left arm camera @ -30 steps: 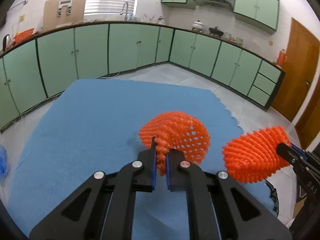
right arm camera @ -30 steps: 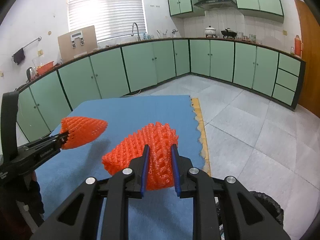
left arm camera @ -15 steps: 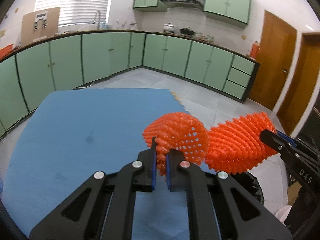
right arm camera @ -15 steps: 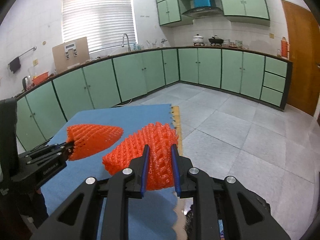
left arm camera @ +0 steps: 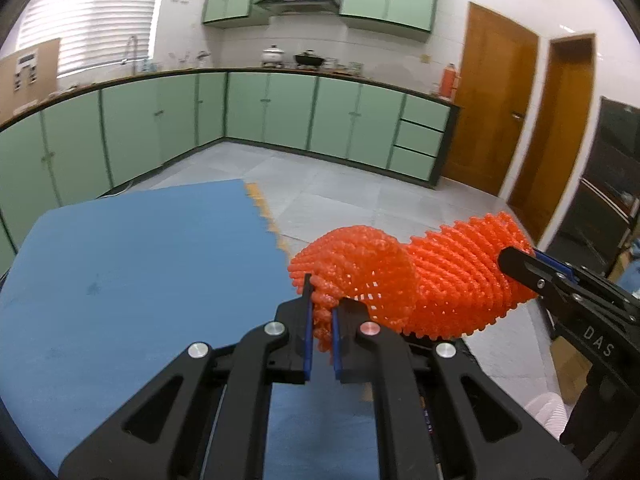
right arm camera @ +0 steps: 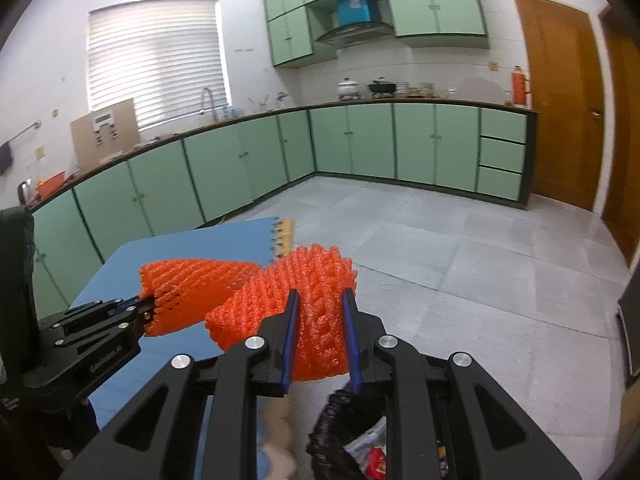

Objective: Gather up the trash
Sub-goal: 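Lift both orange nets and carry them over the black bin, then open both grippers to drop the orange nets into the bin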

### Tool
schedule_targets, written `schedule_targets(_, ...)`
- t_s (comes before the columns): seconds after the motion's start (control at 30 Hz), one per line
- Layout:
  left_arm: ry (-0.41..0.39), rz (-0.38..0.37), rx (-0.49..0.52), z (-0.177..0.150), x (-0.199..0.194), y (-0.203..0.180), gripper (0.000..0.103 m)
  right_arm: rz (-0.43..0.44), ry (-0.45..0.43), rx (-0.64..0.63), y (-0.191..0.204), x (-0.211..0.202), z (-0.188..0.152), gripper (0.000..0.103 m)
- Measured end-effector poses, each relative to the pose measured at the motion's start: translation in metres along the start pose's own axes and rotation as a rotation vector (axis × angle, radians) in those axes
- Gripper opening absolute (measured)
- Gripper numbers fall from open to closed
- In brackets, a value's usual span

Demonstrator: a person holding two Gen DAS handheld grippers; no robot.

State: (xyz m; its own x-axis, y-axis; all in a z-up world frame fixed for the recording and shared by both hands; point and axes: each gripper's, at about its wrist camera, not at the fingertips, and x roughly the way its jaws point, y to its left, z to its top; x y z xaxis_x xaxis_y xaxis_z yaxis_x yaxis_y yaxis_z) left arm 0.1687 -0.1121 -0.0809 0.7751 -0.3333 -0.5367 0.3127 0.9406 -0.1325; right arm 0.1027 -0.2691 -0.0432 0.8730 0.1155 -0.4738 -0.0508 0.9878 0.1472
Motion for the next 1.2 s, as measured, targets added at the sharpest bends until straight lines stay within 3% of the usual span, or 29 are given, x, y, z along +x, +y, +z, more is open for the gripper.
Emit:
schedule_targets(0.73, 0.050, -0.206, 0.149, -0.029, 0.033, -0.107, 0.006, -0.210, -0.003, 0.111, -0.098, -0.048, -0.032, 0.021)
schedule_targets(1.2, 0.104, -0.223, 0.202, -0.057, 0.076, -0.131, 0.007, -0.250, 0.059, 0.183, -0.131, -0.029, -0.068, 0.022)
